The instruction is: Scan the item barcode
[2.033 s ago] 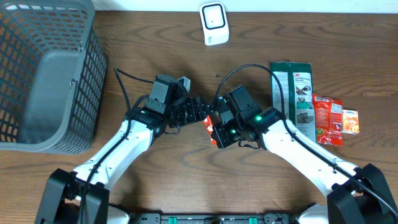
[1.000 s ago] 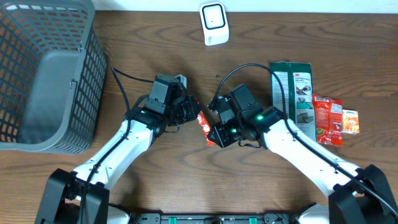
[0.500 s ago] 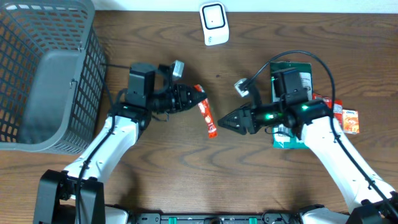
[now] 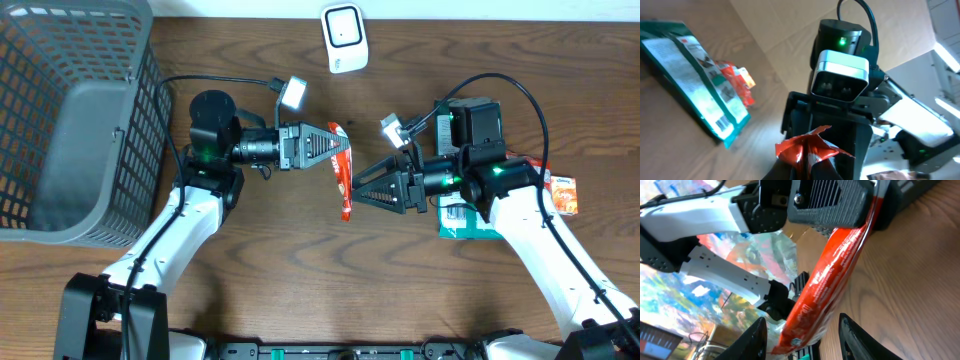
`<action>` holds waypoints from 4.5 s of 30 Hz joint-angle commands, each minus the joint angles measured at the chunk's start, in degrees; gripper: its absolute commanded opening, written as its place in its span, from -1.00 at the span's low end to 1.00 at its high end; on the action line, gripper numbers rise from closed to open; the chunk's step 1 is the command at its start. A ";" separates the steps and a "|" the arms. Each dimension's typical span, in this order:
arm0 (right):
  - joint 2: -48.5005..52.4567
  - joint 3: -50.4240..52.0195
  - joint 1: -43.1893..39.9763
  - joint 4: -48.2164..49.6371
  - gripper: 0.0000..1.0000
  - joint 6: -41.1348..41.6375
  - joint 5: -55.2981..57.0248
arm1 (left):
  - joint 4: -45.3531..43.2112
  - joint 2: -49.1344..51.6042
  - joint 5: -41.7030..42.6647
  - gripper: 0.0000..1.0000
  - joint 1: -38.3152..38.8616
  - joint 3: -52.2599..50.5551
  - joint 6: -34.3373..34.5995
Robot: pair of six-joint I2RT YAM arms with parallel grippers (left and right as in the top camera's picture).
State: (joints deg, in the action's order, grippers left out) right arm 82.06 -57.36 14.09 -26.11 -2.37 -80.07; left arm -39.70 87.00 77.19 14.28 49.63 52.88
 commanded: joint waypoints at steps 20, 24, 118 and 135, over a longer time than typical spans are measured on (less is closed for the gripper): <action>2.05 -0.81 5.49 8.59 -0.43 -2.23 -2.97 | -3.10 -0.11 4.31 -0.85 -0.17 0.87 10.88; 2.60 -0.81 5.84 9.86 -0.67 -2.21 -2.97 | -3.10 -0.11 4.57 -0.85 -0.17 0.87 10.86; 14.93 12.52 -7.52 -1.95 -0.98 4.98 24.90 | 32.92 18.36 -33.46 -0.83 16.09 0.85 -29.94; 15.04 14.43 -2.67 3.26 -0.97 9.81 26.18 | 36.20 23.10 -42.32 -0.77 16.02 0.85 -27.04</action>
State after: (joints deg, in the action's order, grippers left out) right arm 97.97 -44.40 10.35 -23.90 5.72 -53.12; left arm -4.75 109.03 39.42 30.22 50.37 25.47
